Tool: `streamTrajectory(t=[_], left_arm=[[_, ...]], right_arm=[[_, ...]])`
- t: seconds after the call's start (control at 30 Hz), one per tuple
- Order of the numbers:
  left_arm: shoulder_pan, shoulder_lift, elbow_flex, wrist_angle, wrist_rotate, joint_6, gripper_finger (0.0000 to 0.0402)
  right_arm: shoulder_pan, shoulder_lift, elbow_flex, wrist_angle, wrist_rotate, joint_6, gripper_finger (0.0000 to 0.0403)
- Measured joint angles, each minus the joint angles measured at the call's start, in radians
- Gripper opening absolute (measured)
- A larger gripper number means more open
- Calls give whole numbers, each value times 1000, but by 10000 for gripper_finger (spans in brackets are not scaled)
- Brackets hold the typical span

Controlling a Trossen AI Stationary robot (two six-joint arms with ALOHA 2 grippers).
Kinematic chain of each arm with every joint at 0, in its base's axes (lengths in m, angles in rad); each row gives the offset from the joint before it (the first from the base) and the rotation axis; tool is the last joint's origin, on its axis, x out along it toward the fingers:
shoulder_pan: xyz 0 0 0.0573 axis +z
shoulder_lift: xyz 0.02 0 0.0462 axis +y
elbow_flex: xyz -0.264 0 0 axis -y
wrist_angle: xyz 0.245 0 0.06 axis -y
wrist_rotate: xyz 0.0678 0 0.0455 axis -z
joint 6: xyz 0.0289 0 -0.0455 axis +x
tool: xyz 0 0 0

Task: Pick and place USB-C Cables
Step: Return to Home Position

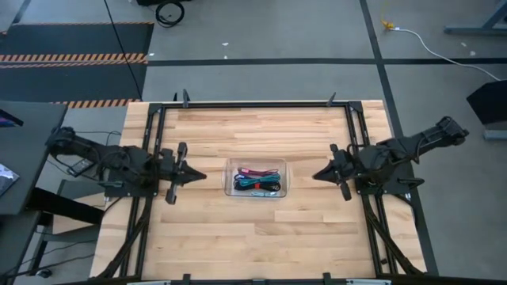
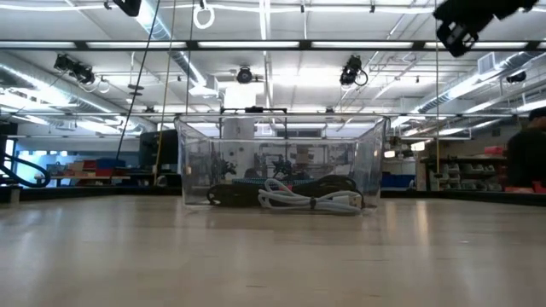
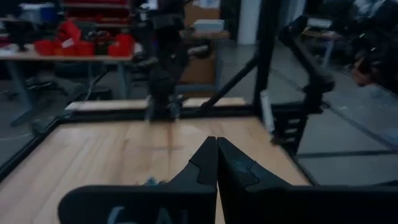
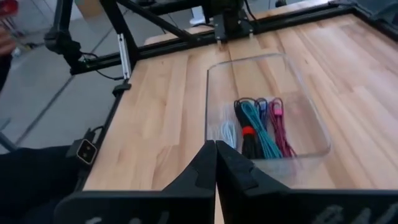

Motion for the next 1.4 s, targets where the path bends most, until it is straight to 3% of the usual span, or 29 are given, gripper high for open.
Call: streamTrajectory(t=[0.17, 0.4, 0.6, 0.93, 1.17, 1.4], left_arm=[[14, -125, -101, 42, -100, -4, 2], [13, -477, -441, 344, -60, -20, 1], [13, -653, -525, 249, -50, -43, 1], [88, -651, -525, 185, 166, -53, 0], [193, -649, -525, 169, 280, -102, 0], [277, -649, -525, 134, 287, -128, 5]], right_arm=[[18, -144, -128, 38, 0, 24, 7], [29, -292, -212, 80, 8, -8, 7], [29, -335, -317, 183, 8, -64, 7], [27, -441, -562, 502, -46, -135, 7], [-16, -487, -614, 517, -127, -119, 7], [-55, -487, -614, 563, -165, -179, 7]])
